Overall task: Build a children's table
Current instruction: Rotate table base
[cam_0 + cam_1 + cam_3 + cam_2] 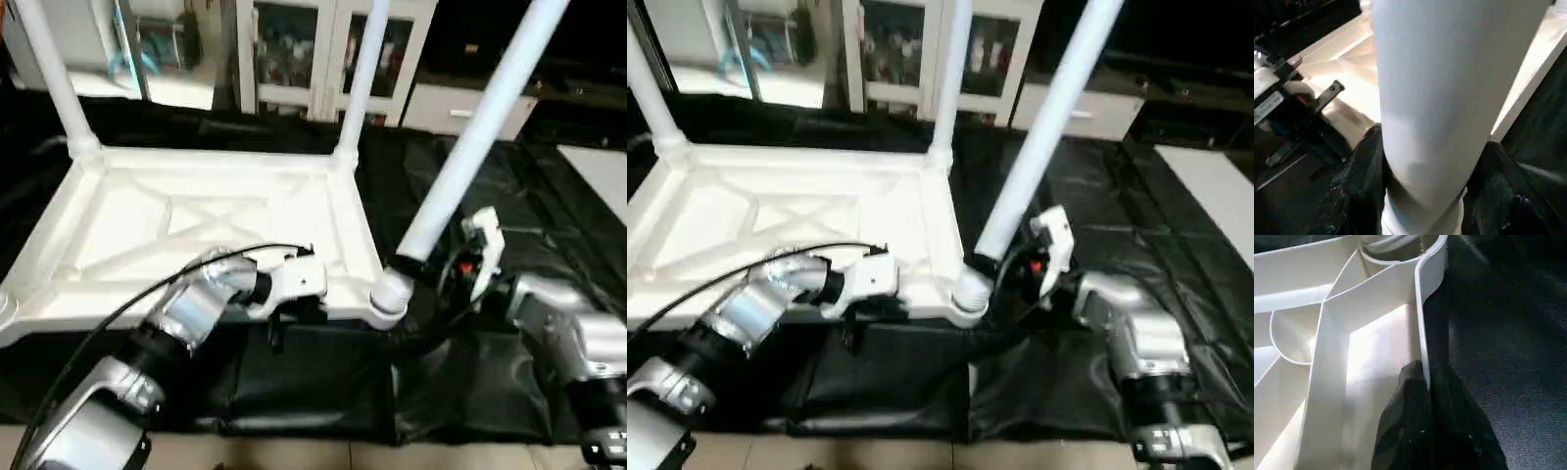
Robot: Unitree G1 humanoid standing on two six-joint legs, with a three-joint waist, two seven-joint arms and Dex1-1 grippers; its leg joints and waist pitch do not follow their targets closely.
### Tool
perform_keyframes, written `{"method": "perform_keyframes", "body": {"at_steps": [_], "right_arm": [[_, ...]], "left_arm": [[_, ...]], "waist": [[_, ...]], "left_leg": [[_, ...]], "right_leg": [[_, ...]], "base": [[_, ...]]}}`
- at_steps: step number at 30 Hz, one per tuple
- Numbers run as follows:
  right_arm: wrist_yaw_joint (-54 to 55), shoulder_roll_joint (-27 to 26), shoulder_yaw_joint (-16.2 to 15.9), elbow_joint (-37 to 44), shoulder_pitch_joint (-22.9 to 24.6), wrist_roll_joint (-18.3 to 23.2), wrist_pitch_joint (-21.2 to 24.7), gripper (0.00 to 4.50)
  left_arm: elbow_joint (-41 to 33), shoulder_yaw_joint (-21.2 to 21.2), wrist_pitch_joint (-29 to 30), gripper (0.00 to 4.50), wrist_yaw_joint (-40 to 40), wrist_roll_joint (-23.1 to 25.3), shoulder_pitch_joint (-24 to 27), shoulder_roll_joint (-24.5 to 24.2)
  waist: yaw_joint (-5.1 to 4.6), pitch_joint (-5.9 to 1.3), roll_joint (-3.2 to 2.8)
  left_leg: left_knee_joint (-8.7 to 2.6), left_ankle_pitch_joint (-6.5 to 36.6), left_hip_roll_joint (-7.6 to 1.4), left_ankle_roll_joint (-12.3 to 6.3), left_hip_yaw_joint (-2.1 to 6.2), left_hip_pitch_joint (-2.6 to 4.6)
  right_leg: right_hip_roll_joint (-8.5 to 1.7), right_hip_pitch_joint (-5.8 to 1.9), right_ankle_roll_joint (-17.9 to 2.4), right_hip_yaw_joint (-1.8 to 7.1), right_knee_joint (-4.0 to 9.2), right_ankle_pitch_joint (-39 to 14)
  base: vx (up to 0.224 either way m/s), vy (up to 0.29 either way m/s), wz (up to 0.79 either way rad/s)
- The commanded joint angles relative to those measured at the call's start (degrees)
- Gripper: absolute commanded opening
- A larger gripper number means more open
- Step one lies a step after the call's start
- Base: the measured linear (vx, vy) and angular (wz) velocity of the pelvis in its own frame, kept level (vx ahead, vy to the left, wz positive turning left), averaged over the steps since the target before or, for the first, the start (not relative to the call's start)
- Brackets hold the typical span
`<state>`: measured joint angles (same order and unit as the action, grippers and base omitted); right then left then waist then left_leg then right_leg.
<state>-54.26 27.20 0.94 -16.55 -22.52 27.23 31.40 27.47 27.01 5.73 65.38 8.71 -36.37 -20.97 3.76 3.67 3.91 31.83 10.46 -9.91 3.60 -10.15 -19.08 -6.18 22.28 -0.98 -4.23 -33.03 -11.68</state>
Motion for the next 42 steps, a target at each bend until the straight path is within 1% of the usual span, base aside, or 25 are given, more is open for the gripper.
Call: {"method": "perform_keyframes", "body": {"at_steps": [1, 3, 5, 9, 10, 11, 13, 14, 15, 16, 17, 19, 20, 23, 26, 28, 29, 30, 33, 34, 35, 37, 39, 40, 42], "right_arm": [[-1.0, 2.4, -1.0, -1.3, 0.6, -1.7, 2.6, 1.84], [-3.4, 3.9, -2.0, -0.5, -0.3, -1.5, 3.6, 1.84], [-4.3, 4.7, -2.3, -0.4, -1.6, -1.1, 4.7, 1.84], [-5.2, 5.7, -3.2, -1.1, -3.1, -2.2, 4.1, 1.84], [-5.3, 6.0, -3.5, -1.4, -3.6, -2.9, 3.7, 1.84], [-5.4, 6.3, -3.8, -1.8, -4.2, -3.5, 3.3, 1.84], [-5.9, 6.7, -4.8, -2.2, -5.3, -4.6, 2.8, 1.84], [-6.2, 6.8, -5.3, -2.2, -5.5, -5.1, 2.7, 1.84], [-6.7, 7.1, -6.9, -1.8, -5.9, -6.4, 2.0, 1.84], [-6.7, 7.1, -6.9, -1.8, -5.9, -6.4, 2.0, 1.84], [-7.0, 7.2, -7.8, -1.6, -5.9, -7.1, 1.6, 1.84], [-6.8, 6.8, -8.4, -1.4, -5.9, -7.6, 1.2, 1.84], [-6.5, 6.2, -9.1, -1.1, -5.8, -8.0, 0.8, 1.84], [-6.2, 4.9, -10.6, -0.6, -4.9, -8.6, 0.3, 1.84], [-5.4, 4.1, -10.8, -1.4, -3.9, -9.1, -0.5, 1.84], [-4.6, 3.8, -10.6, -2.2, -3.4, -9.4, -1.2, 1.84], [-3.0, 3.0, -9.8, -3.8, -2.4, -9.8, -2.3, 1.84], [-2.8, 3.0, -9.7, -4.0, -2.3, -9.9, -2.4, 1.84], [-0.7, 2.1, -8.4, -5.8, -0.7, -9.9, -3.5, 1.84], [0.7, 1.4, -7.4, -7.0, 0.2, -9.9, -4.2, 1.84], [1.8, 1.0, -6.8, -7.7, 0.8, -10.0, -4.8, 1.84], [2.7, 0.6, -6.1, -8.4, 1.6, -10.2, -5.5, 1.84], [3.5, 0.1, -5.4, -8.7, 2.8, -10.1, -6.2, 1.84], [4.5, -0.4, -4.6, -8.8, 4.0, -9.9, -6.6, 1.84], [4.8, -0.6, -4.4, -8.9, 4.4, -10.0, -6.9, 1.84]], "left_arm": [[-0.3, 0.9, -1.0, 0.00, 0.4, 0.2, 0.5, 0.0], [-0.3, 0.9, -1.0, 0.00, 0.3, 0.3, 0.5, 0.1], [-0.2, 0.8, -0.9, 0.00, 0.2, 0.4, 0.4, 0.2], [-0.2, 0.8, -0.9, 0.00, 0.2, 0.4, 0.3, 0.1], [-0.2, 0.8, -0.9, 0.00, 0.2, 0.5, 0.3, 0.1], [-0.2, 0.8, -0.9, 0.00, 0.2, 0.5, 0.3, 0.1], [-0.1, 0.7, -0.9, 0.00, 0.2, 0.6, 0.3, 0.2], [-0.1, 0.7, -1.0, 0.00, 0.2, 0.6, 0.3, 0.2], [-0.1, 0.7, -0.9, 0.00, 0.2, 0.6, 0.3, 0.2], [-0.1, 0.7, -0.9, 0.00, 0.2, 0.6, 0.3, 0.2], [-0.2, 0.7, -0.9, 0.00, 0.2, 0.6, 0.4, 0.2], [-0.1, 0.7, -0.9, 0.00, 0.2, 0.6, 0.4, 0.2], [-0.2, 0.7, -0.8, 0.00, 0.2, 0.6, 0.5, 0.1], [-0.3, 0.6, -0.7, 0.00, 0.2, 0.5, 0.6, 0.1], [-0.3, 0.5, -0.6, 0.00, 0.1, 0.5, 0.7, 0.1], [-0.4, 0.5, -0.6, 0.00, 0.1, 0.5, 0.7, 0.1], [-0.5, 0.5, -0.5, 0.00, 0.1, 0.5, 0.7, 0.1], [-0.5, 0.5, -0.5, 0.00, 0.1, 0.5, 0.7, 0.0], [-0.6, 0.5, -0.5, 0.00, 0.1, 0.4, 0.7, 0.0], [-0.6, 0.5, -0.6, 0.00, 0.1, 0.4, 0.7, 0.0], [-0.6, 0.5, -0.5, 0.00, 0.1, 0.5, 0.7, 0.0], [-0.7, 0.6, -0.5, 0.00, 0.1, 0.5, 0.7, 0.1], [-0.7, 0.6, -0.4, 0.00, 0.1, 0.5, 0.7, 0.1], [-0.5, 0.6, -0.5, 0.00, 0.2, 0.6, 0.5, 0.1], [-0.4, 0.6, -0.5, 0.00, 0.2, 0.6, 0.5, 0.1]], "waist": [[-0.04, -2.82, 0.41], [0.16, -2.97, 0.50], [0.29, -3.08, 0.45], [0.65, -3.46, 0.56], [0.75, -3.61, 0.65], [0.90, -3.77, 0.62], [1.03, -3.66, 0.76], [1.07, -3.54, 0.74], [1.18, -3.55, 0.68], [1.16, -3.46, 0.79], [1.15, -3.41, 0.64], [1.12, -3.40, 0.66], [1.09, -3.38, 0.81], [0.95, -3.40, 0.77], [0.87, -3.47, 0.92], [0.92, -3.49, 0.79], [0.90, -3.46, 0.98], [0.88, -3.44, 0.90], [0.69, -3.45, 0.96], [0.58, -3.41, 0.99], [0.51, -3.41, 0.94], [0.28, -3.40, 0.97], [0.03, -3.42, 0.92], [-0.19, -3.33, 0.59], [-0.41, -3.31, 0.69]], "left_leg": [[-4.36, 21.7, -3.62, -0.39, 0.95, 0.43], [-4.07, 20.4, -3.54, -0.87, 0.59, 0.50], [-3.89, 18.2, -3.62, -1.51, 0.33, 0.30], [-3.45, 13.9, -3.65, -2.12, -0.14, -0.02], [-3.29, 11.9, -3.57, -2.53, -0.27, -0.35], [-3.04, 10.3, -3.51, -2.83, -0.31, -0.52], [-2.74, 9.0, -3.39, -3.43, -0.55, -0.73], [-2.78, 9.6, -3.39, -3.46, -0.47, -0.91], [-2.75, 10.1, -3.42, -3.30, -0.48, -0.80], [-2.79, 11.1, -3.47, -2.87, -0.46, -0.83], [-2.86, 11.9, -3.58, -2.31, -0.41, -0.78], [-2.95, 12.6, -3.60, -1.55, -0.33, -0.80], [-2.99, 12.7, -3.64, -1.37, -0.26, -0.79], [-3.05, 13.0, -3.60, -1.08, -0.25, -0.82], [-3.05, 13.5, -3.54, -0.85, -0.21, -0.87], [-3.05, 13.5, -3.58, -0.84, -0.23, -0.77], [-3.06, 13.8, -3.57, -0.72, -0.24, -0.79], [-3.14, 14.3, -3.57, -0.61, -0.22, -0.75], [-3.30, 16.4, -3.61, 0.27, -0.07, -0.63], [-3.40, 17.6, -3.60, 0.55, 0.04, -0.67], [-3.41, 19.0, -3.62, 0.79, 0.06, -0.44], [-3.54, 20.4, -3.64, 1.22, 0.29, -0.49], [-3.64, 21.2, -3.67, 1.42, 0.40, -0.44], [-3.73, 22.3, -3.66, 1.65, 0.41, -0.40], [-3.82, 24.0, -3.68, 1.75, 0.58, -0.31]], "right_leg": [[-3.05, -0.83, -7.7, 2.78, 4.76, -20.7], [-3.05, -0.83, -8.6, 3.01, 4.52, -19.8], [-3.03, -0.95, -9.2, 3.16, 4.28, -18.8], [-2.91, -1.16, -10.5, 3.11, 3.59, -14.4], [-2.86, -1.42, -10.5, 3.07, 3.29, -12.7], [-2.84, -1.42, -10.7, 3.07, 2.99, -11.0], [-2.67, -1.26, -11.0, 3.13, 2.74, -9.3], [-2.76, -1.35, -10.9, 3.11, 2.80, -10.7], [-2.83, -1.31, -10.7, 3.06, 2.91, -11.8], [-2.85, -1.26, -10.1, 3.00, 3.05, -14.1], [-2.95, -1.19, -9.4, 3.01, 3.25, -16.1], [-2.83, -1.17, -8.4, 2.98, 3.36, -17.6], [-2.81, -1.10, -8.2, 2.97, 3.27, -17.5], [-2.70, -1.11, -8.1, 2.95, 3.24, -16.8], [-2.71, -1.19, -7.9, 2.95, 3.26, -17.0], [-2.73, -1.07, -8.0, 2.97, 3.31, -16.7], [-2.72, -1.02, -7.9, 2.96, 3.36, -17.0], [-2.72, -0.94, -7.8, 2.94, 3.44, -17.4], [-2.60, -0.87, -7.2, 2.90, 3.66, -18.7], [-2.59, -0.87, -6.9, 2.83, 3.80, -20.0], [-2.72, -0.61, -6.6, 2.85, 4.08, -21.4], [-2.64, -0.64, -6.1, 2.73, 4.25, -22.9], [-2.58, -0.57, -6.0, 2.70, 4.29, -23.0], [-2.55, -0.41, -5.9, 2.74, 4.50, -22.8], [-2.51, -0.43, -5.9, 2.60, 4.55, -23.5]], "base": [[0.000, 0.000, 0.00], [0.000, 0.000, 0.00], [0.000, 0.000, 0.00], [0.000, 0.000, 0.00], [0.000, 0.000, 0.00], [0.000, 0.000, 0.00], [0.000, 0.000, 0.00], [0.000, 0.000, 0.00], [0.000, 0.000, 0.00], [0.000, 0.000, 0.00], [0.000, 0.000, 0.00], [0.000, 0.000, 0.00], [0.000, 0.000, 0.00], [0.000, 0.000, 0.00], [0.000, 0.000, 0.00], [0.000, 0.000, 0.00], [0.000, 0.000, 0.00], [0.000, 0.000, 0.00], [0.000, 0.000, 0.00], [0.000, 0.000, 0.00], [0.000, 0.000, 0.00], [0.000, 0.000, 0.00], [0.000, 0.000, 0.00], [0.000, 0.000, 0.00], [0.000, 0.000, 0.00]]}}
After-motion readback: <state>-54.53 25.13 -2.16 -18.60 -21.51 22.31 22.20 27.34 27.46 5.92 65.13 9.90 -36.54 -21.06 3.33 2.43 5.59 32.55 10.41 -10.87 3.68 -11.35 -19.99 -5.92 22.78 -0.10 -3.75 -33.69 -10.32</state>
